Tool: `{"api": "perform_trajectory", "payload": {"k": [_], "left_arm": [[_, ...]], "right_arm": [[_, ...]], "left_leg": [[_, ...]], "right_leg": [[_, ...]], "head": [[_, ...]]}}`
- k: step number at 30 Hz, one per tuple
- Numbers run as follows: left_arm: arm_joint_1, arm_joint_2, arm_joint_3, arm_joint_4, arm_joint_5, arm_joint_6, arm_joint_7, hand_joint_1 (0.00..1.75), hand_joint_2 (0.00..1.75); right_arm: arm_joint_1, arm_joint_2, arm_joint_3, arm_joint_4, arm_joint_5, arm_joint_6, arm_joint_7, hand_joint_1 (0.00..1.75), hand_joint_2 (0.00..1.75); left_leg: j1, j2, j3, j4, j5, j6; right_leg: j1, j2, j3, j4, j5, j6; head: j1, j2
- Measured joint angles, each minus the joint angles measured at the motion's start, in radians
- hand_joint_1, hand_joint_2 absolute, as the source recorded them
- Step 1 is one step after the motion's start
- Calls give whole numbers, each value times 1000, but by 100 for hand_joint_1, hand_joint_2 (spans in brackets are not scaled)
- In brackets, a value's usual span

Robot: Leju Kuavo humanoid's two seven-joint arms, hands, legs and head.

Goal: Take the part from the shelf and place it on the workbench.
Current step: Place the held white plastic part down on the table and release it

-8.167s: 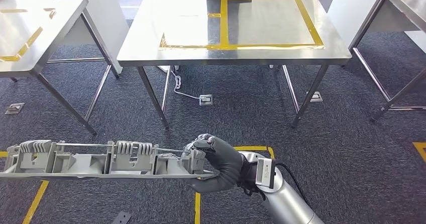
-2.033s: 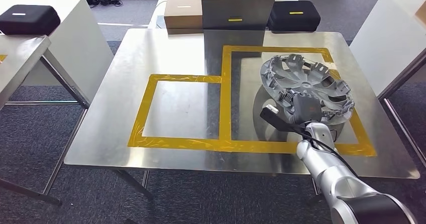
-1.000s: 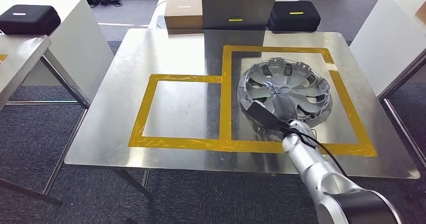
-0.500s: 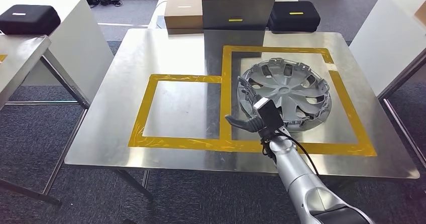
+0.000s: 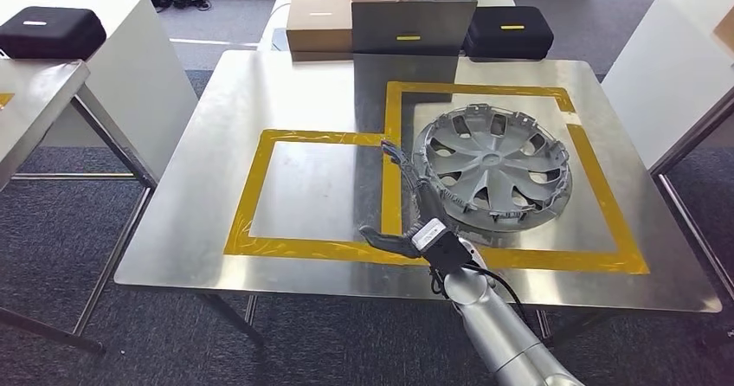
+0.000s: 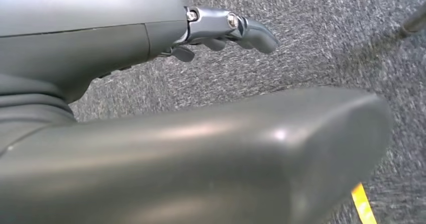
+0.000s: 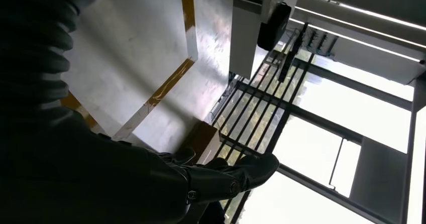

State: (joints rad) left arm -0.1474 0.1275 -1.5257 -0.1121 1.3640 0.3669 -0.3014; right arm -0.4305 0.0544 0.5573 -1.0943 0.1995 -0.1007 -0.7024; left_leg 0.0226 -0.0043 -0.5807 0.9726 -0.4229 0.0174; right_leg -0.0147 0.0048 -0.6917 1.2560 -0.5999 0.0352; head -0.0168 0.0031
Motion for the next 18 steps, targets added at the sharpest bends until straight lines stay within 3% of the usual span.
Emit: {"api": "perform_trajectory", "payload": {"k": [1,2,4,5,7,10,11,12,15,16,17,18], "left_arm": [[3,0,0,0,4,-1,-1,0,0],[7,-1,0,0,7,-1,0,0,0],[11,-1,0,0,12,-2,1,0,0],[11,0,0,0,14,-2,1,0,0],[11,1,1,1,19,-2,2,0,0],[16,-1,2,0,21,-3,2,0,0],[17,-1,2,0,21,-4,2,0,0],[18,-1,2,0,21,-5,2,0,0],[18,-1,2,0,20,-10,3,0,0],[18,-1,1,0,19,-11,3,0,0],[18,-1,1,0,17,-12,3,0,0],[18,-1,1,0,15,-13,4,0,0]], "right_arm": [[16,-3,4,-10,2,-8,0,0,0],[30,-5,7,-21,6,-18,1,0,0],[47,-6,13,-40,15,-38,1,0,0],[52,-6,15,-49,15,-41,1,0,0],[63,-4,18,-63,9,-40,1,0,0],[81,-4,25,-79,7,-37,1,0,0],[85,-4,28,-84,8,-38,1,0,0],[89,-4,31,-87,10,-39,1,0,0],[109,-4,35,-93,13,-43,1,0,0],[117,-4,35,-94,14,-42,1,0,0],[125,-4,35,-97,14,-40,1,0,0],[132,-5,35,-102,13,-38,1,0,0]], "left_leg": [[2,0,-1,2,-1,-3],[6,0,-2,6,-2,-8],[14,0,-7,22,-7,-22],[16,-1,-12,34,-11,-32],[15,-2,-19,45,-15,-50],[18,-3,-22,44,-14,-71],[20,-2,-30,60,-31,-74],[20,-1,-44,97,-64,-75],[14,0,-104,288,-188,-72],[11,0,-106,322,-205,-69],[9,0,-89,315,-204,-64],[6,0,-51,268,-187,-57]], "right_leg": [[-4,0,-12,20,0,4],[-8,-1,-3,1,19,9],[-19,-3,58,-123,81,20],[-21,-1,85,-180,105,19],[-19,2,103,-222,119,4],[-15,3,90,-216,130,-28],[-15,2,85,-218,136,-37],[-15,1,79,-219,142,-45],[-7,-1,56,-219,159,-55],[-4,-2,47,-219,166,-56],[-1,-2,38,-219,173,-56],[1,-2,30,-219,181,-55]], "head": [[1,0],[2,0],[4,0],[6,0],[7,0],[5,0],[3,0],[0,0],[-13,0],[-15,0],[-16,0],[-17,0]]}}
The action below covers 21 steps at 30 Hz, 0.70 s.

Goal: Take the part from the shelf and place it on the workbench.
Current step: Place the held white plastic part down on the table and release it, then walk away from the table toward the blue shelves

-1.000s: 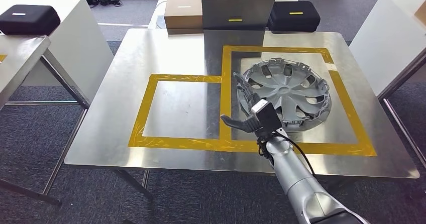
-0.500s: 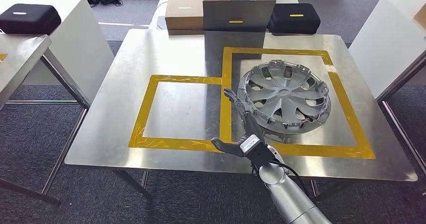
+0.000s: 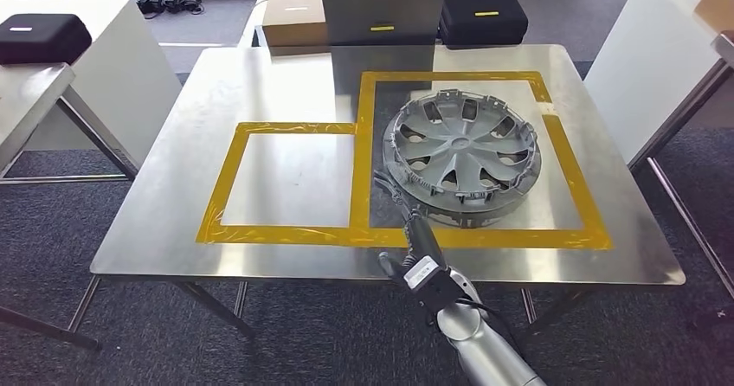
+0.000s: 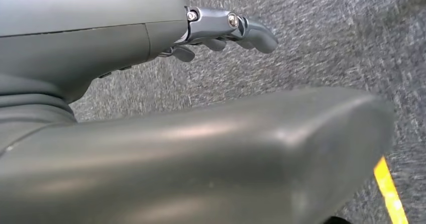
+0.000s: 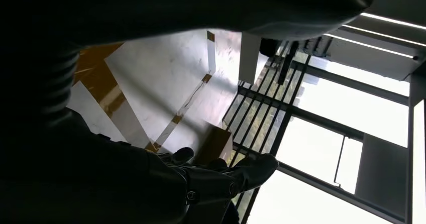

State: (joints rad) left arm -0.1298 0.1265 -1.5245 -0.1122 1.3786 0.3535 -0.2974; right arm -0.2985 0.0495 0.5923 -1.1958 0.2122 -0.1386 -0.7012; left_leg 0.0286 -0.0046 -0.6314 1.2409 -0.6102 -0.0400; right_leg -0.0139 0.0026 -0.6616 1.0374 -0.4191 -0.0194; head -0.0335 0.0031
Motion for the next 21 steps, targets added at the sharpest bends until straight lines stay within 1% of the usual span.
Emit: {"api": "perform_trajectory", "payload": {"k": [1,2,3,4,5,6,7,8,9,10,11,12,13,14,15,16,17,18,19,20,21], "left_arm": [[-2,0,0,0,-3,-2,1,0,0],[-4,1,0,0,-5,-4,2,0,0],[-8,2,0,0,-8,-5,4,0,0],[-10,2,-1,0,-10,-6,4,0,0],[-12,3,-1,0,-12,-7,5,0,0],[-13,3,-1,0,-14,-7,6,0,0],[-13,3,-2,0,-16,-7,7,0,0],[-13,2,-2,0,-16,-8,7,0,0],[-13,2,-2,0,-17,-8,8,0,0],[-14,1,-2,0,-17,-8,8,0,0],[-14,1,-2,0,-18,-8,8,0,0],[-14,1,-2,0,-19,-8,9,0,0],[-13,1,-2,0,-20,-8,9,0,0],[-13,1,-2,0,-20,-8,9,0,0],[-14,1,-2,0,-21,-8,10,0,0],[-14,1,-2,0,-23,-8,12,0,0],[-15,1,-2,0,-24,-8,13,0,0],[-16,1,-2,0,-26,-8,15,0,0],[-17,1,-2,0,-27,-8,16,0,0],[-18,1,-2,0,-28,-8,16,0,0],[-18,1,-2,0,-28,-8,17,0,0]], "right_arm": [[5,-1,0,-7,-2,4,0,0,0],[11,-1,0,-16,-3,8,0,0,0],[14,-3,0,-25,-4,10,0,0,0],[17,-4,0,-32,-2,11,0,0,0],[20,-5,1,-38,2,8,0,0,0],[23,-7,2,-42,8,2,0,0,0],[26,-10,2,-45,14,-3,0,0,0],[29,-12,3,-48,18,-8,0,0,0],[31,-16,3,-50,21,-10,0,0,0],[32,-19,4,-51,23,-9,0,0,0],[32,-21,4,-51,25,-8,0,0,0],[33,-23,4,-51,27,-6,0,0,0],[33,-26,5,-51,29,-5,0,0,0],[34,-27,5,-51,29,-3,0,0,0],[34,-29,5,-51,30,1,0,0,0],[34,-29,5,-51,30,5,0,0,0],[32,-30,5,-51,31,9,0,0,0],[31,-30,5,-51,32,12,0,0,0],[30,-30,5,-51,34,14,0,0,0],[30,-30,5,-51,35,16,2,0,0],[30,-29,6,-51,37,19,4,0,0]], "left_leg": [[-4,0,53,-77,21,7],[-8,0,96,-146,38,13],[-13,0,126,-197,51,16],[-18,0,139,-224,58,20],[-22,0,134,-224,64,22],[-24,-1,131,-226,74,28],[-23,2,125,-228,84,35],[-21,4,117,-230,96,42],[-19,6,106,-233,109,49],[-18,8,94,-234,122,54],[-19,9,79,-233,133,58],[-19,10,64,-232,145,59],[-20,11,48,-231,156,60],[-21,11,32,-229,167,59],[-21,11,17,-226,177,57],[-21,11,3,-223,186,55],[-22,11,-8,-219,194,51],[-22,11,-16,-216,202,47],[-23,10,-20,-215,209,41],[-23,10,-21,-216,218,35],[-22,9,-21,-220,227,27]], "right_leg": [[1,0,-7,0,8,2],[3,0,-11,-1,15,6],[3,0,-13,-2,22,12],[2,-1,-13,-5,29,18],[1,-1,-11,-9,36,26],[-1,-1,-11,-13,45,34],[-3,0,-13,-14,47,40],[-3,1,-19,-4,31,45],[-3,2,-31,25,-4,50],[-4,2,-47,75,-56,53],[-3,2,-65,141,-111,56],[-3,2,-78,206,-151,59],[-3,2,-81,254,-170,60],[-2,2,-67,271,-166,60],[-2,2,-35,251,-146,58],[-1,1,14,200,-123,54],[2,1,72,126,-116,48],[5,1,120,61,-117,41],[8,1,152,12,-124,35],[11,1,166,-15,-131,28],[13,2,164,-21,-125,21]], "head": [[-1,0],[-1,0],[-1,0],[-2,0],[-2,0],[-2,0],[-2,0],[-1,0],[2,0],[6,0],[9,0],[12,0],[13,0],[14,0],[14,0],[15,0],[16,0],[15,0],[15,0],[14,0],[14,0]]}}
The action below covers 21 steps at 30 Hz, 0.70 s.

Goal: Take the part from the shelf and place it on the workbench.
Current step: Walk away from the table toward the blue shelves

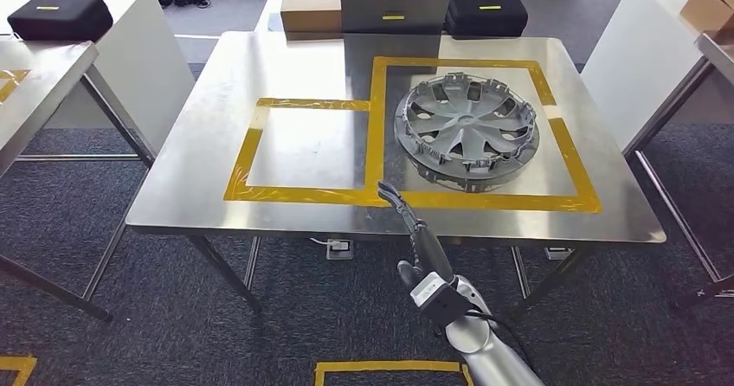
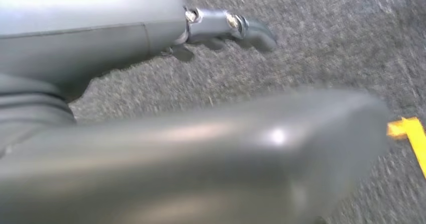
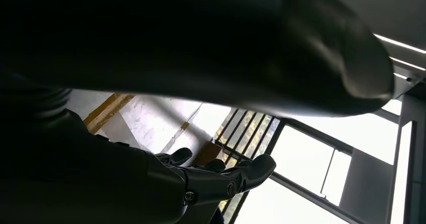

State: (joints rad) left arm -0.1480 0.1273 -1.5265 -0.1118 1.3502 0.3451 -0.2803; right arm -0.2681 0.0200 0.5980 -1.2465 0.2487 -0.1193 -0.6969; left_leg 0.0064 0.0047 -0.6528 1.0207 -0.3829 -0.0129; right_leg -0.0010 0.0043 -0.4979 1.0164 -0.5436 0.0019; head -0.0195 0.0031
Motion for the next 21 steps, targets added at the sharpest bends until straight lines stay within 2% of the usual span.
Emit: {"api": "perform_trajectory", "payload": {"k": [1,2,3,4,6,7,8,9,10,11,12,13,14,16,17,18,19,21], "left_arm": [[0,1,0,0,0,0,0,0,0],[0,1,1,0,0,-1,1,0,0],[1,1,1,0,1,-1,0,0,0],[2,2,1,0,3,-2,-1,0,0],[2,2,1,0,9,-2,-5,0,0],[2,2,1,0,12,-2,-7,0,0],[3,2,1,0,16,-2,-9,0,0],[3,2,1,0,19,-1,-10,0,0],[3,2,1,0,21,-1,-11,0,0],[2,2,1,0,22,-1,-12,0,0],[0,1,1,0,22,-1,-11,0,0],[-1,0,1,0,22,-1,-11,0,0],[-2,-1,1,0,21,-1,-10,0,0],[-3,-3,1,0,21,-1,-10,0,0],[-4,-4,0,0,19,-1,-9,0,0],[-5,-5,0,0,17,-1,-8,0,0],[-5,-6,0,0,14,-1,-6,0,0],[-6,-7,0,0,6,-2,-2,0,0]], "right_arm": [[0,0,0,1,2,4,5,0,0],[1,1,0,3,2,9,14,0,0],[2,2,-1,9,2,14,28,0,0],[2,3,-2,20,0,19,48,0,0],[5,7,-11,70,-6,27,88,0,0],[6,10,-20,114,-10,28,96,0,0],[8,15,-32,170,-13,26,96,0,0],[9,21,-47,235,-16,19,92,0,0],[11,27,-64,301,-18,11,87,0,0],[12,33,-82,364,-21,3,87,0,0],[13,38,-101,424,-22,-9,92,0,0],[12,43,-120,482,-22,-23,101,0,0],[13,46,-140,541,-26,-36,118,0,0],[22,50,-181,652,-36,-61,159,0,0],[31,50,-202,702,-44,-73,187,0,0],[41,49,-221,746,-49,-88,217,0,0],[52,48,-239,784,-51,-107,246,0,0],[70,46,-267,843,-47,-142,306,0,0]], "left_leg": [[2,-1,-2,-3,7,-7],[3,-2,-8,0,0,-13],[4,-3,-17,19,-27,-19],[6,-4,-30,58,-73,-24],[7,-4,-55,181,-175,-33],[7,-4,-59,237,-198,-36],[8,-4,-53,271,-194,-37],[8,-4,-30,272,-170,-38],[10,-4,10,238,-141,-37],[11,-6,63,174,-132,-36],[10,-9,119,98,-138,-32],[9,-12,158,38,-152,-25],[6,-16,180,-1,-168,-17],[1,-17,176,-13,-161,6],[1,-14,167,-14,-151,17],[1,-12,154,-15,-139,28],[2,-9,139,-16,-125,36],[-1,-7,107,-15,-100,44]], "right_leg": [[-2,-1,-7,-5,10,-8],[-3,-2,-16,-8,22,-15],[-6,-3,-28,-13,36,-21],[-8,-4,-42,-15,51,-25],[-8,-5,-73,-15,76,-27],[-8,-6,-89,-14,89,-25],[-8,-8,-104,-13,100,-23],[-8,-10,-119,-12,111,-21],[-8,-12,-133,-10,122,-18],[-8,-13,-144,-7,132,-13],[-7,-14,-152,-3,140,-8],[-6,-14,-155,-2,148,-2],[-5,-15,-155,-2,157,6],[-8,-15,-155,-9,174,21],[-10,-13,-161,-5,166,28],[-12,-12,-172,13,138,33],[-13,-10,-187,52,91,37],[-13,-8,-220,175,-19,42]], "head": [[2,0],[1,0],[-1,0],[-4,0],[-12,0],[-15,0],[-16,0],[-18,0],[-19,0],[-20,0],[-21,0],[-21,0],[-20,0],[-18,0],[-18,0],[-15,0],[-13,0],[-5,0]]}}
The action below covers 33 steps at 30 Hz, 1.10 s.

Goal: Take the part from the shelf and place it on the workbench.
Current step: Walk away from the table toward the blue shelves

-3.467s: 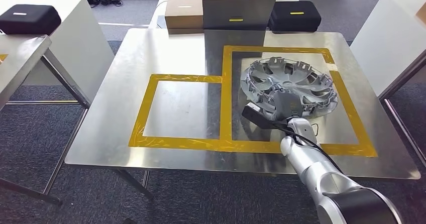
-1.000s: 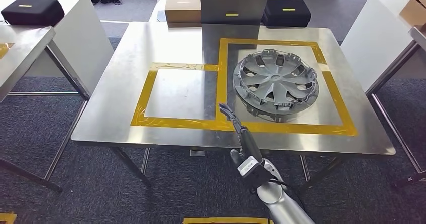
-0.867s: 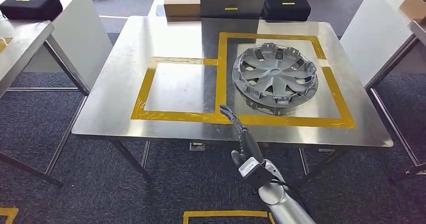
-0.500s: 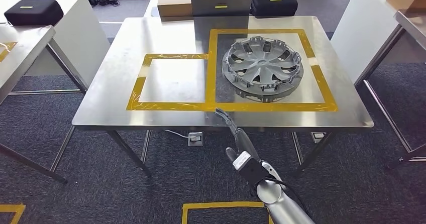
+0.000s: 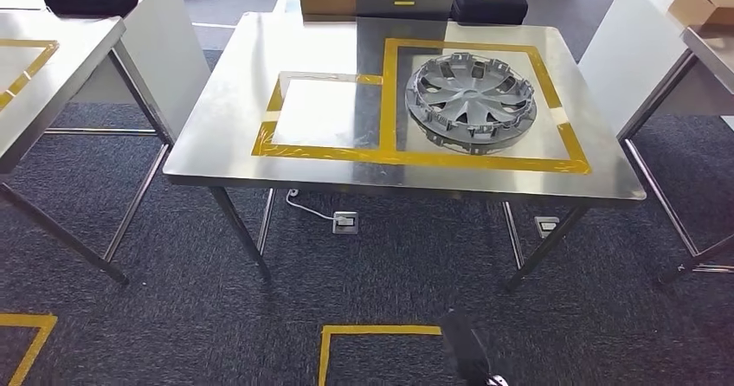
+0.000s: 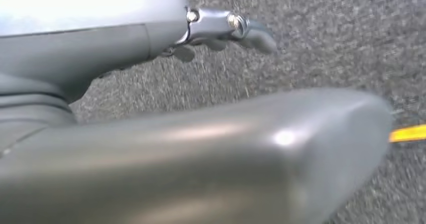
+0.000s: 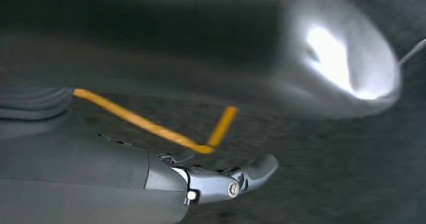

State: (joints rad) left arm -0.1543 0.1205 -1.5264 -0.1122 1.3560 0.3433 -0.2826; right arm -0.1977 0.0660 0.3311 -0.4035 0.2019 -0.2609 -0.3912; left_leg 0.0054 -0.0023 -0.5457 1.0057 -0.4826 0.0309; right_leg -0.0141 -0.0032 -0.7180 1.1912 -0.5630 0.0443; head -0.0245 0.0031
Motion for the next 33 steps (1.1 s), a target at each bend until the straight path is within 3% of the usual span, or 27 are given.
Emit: {"api": "perform_trajectory", "payload": {"k": [1,2,3,5,7,9,11,12,14,16,17,18,19,20,21,22,24,27,29,31,32,33], "left_arm": [[0,0,0,0,-3,-1,1,0,0],[0,-1,0,0,-7,-3,2,0,0],[-1,-1,0,0,-12,-5,3,0,0],[-3,-4,0,0,-23,-8,4,0,0],[-7,-8,0,-1,-30,-9,6,0,0],[-13,-12,0,-2,-31,-10,12,0,0],[-18,-13,0,-3,-33,-14,21,0,0],[-19,-14,0,-3,-36,-18,26,0,0],[-20,-18,0,-4,-45,-25,33,0,0],[-21,-21,0,-5,-49,-28,36,0,0],[-22,-22,0,-5,-51,-29,38,0,0],[-22,-22,0,-5,-54,-29,43,0,0],[-23,-23,0,-5,-56,-29,49,0,44],[-23,-23,0,-5,-60,-30,55,0,87],[-25,-24,0,-5,-64,-32,61,0,131],[-28,-26,0,-6,-68,-35,65,0,175],[-35,-28,0,-6,-79,-42,72,0,175],[-37,-31,2,-8,-92,-50,82,0,175],[-35,-35,15,-12,-111,-57,85,0,175],[-30,-37,45,-21,-147,-67,90,0,175],[-27,-39,63,-28,-168,-72,93,0,175],[-23,-42,82,-37,-191,-78,97,0,175]], "right_arm": [[7,-2,-8,23,7,-12,30,0,0],[13,-5,-14,45,14,-19,64,0,0],[19,-9,-18,66,16,-14,104,0,0],[32,-16,-33,100,6,18,190,0,0],[42,-26,-49,122,1,53,262,0,0],[47,-35,-55,143,20,75,318,0,0],[58,-41,-55,167,40,94,390,0,0],[67,-44,-56,176,42,100,422,0,0],[85,-49,-58,187,36,108,463,0,0],[100,-51,-59,195,30,111,476,0,0],[105,-51,-60,199,28,112,479,0,0],[109,-51,-60,203,26,112,483,0,0],[113,-52,-62,206,22,113,487,0,44],[115,-52,-64,209,16,114,492,0,87],[118,-52,-67,211,10,116,495,0,131],[121,-53,-71,212,5,117,497,0,175],[125,-54,-78,214,-4,118,499,0,175],[131,-54,-88,218,-15,118,505,0,175],[139,-55,-94,219,-25,118,509,0,175],[152,-55,-103,220,-34,122,510,0,175],[160,-55,-107,220,-38,126,509,0,175],[169,-56,-111,222,-41,129,507,0,175]], "left_leg": [[-2,1,-17,1,13,2],[-5,3,-34,4,25,2],[-7,4,-52,6,36,3],[-11,6,-83,14,56,1],[-15,7,-103,20,73,-5],[-14,10,-109,19,91,-17],[-11,11,-111,13,101,-30],[-10,10,-117,22,86,-36],[-5,8,-142,95,3,-48],[2,7,-168,219,-84,-59],[5,7,-171,266,-95,-64],[8,7,-160,288,-82,-68],[11,7,-133,276,-55,-72],[14,7,-89,229,-28,-74],[16,7,-34,159,-21,-76],[16,5,15,88,-28,-73],[12,2,62,5,-57,-62],[9,4,55,-4,-52,-33],[10,7,48,-6,-42,-17],[6,9,38,-5,-36,-9],[4,9,34,-4,-34,-8],[2,9,31,-3,-32,-7]], "right_leg": [[0,1,-10,62,-32,1],[1,1,-8,103,-38,1],[2,1,10,115,-21,-1],[7,1,99,34,32,-13],[15,0,205,-109,28,-30],[21,-1,242,-184,6,-42],[21,-3,233,-198,22,-53],[18,-4,227,-202,33,-60],[13,-6,206,-208,56,-69],[10,-6,180,-207,77,-69],[9,-6,168,-207,87,-66],[7,-6,155,-205,97,-62],[5,-7,143,-202,105,-57],[3,-7,133,-198,111,-52],[2,-7,123,-194,116,-46],[2,-8,117,-188,121,-40],[3,-8,110,-183,130,-26],[-2,-7,104,-169,128,-8],[-4,-5,71,-89,72,0],[-4,-4,16,47,-2,3],[-3,-4,-1,96,-22,3],[-2,-4,0,110,-22,1]], "head": [[2,0],[3,0],[3,0],[5,0],[6,0],[6,0],[8,0],[8,0],[4,0],[-1,0],[-2,0],[-3,0],[-4,0],[-5,0],[-6,0],[-8,0],[-9,0],[-4,0],[1,0],[6,0],[7,0],[8,0]]}}
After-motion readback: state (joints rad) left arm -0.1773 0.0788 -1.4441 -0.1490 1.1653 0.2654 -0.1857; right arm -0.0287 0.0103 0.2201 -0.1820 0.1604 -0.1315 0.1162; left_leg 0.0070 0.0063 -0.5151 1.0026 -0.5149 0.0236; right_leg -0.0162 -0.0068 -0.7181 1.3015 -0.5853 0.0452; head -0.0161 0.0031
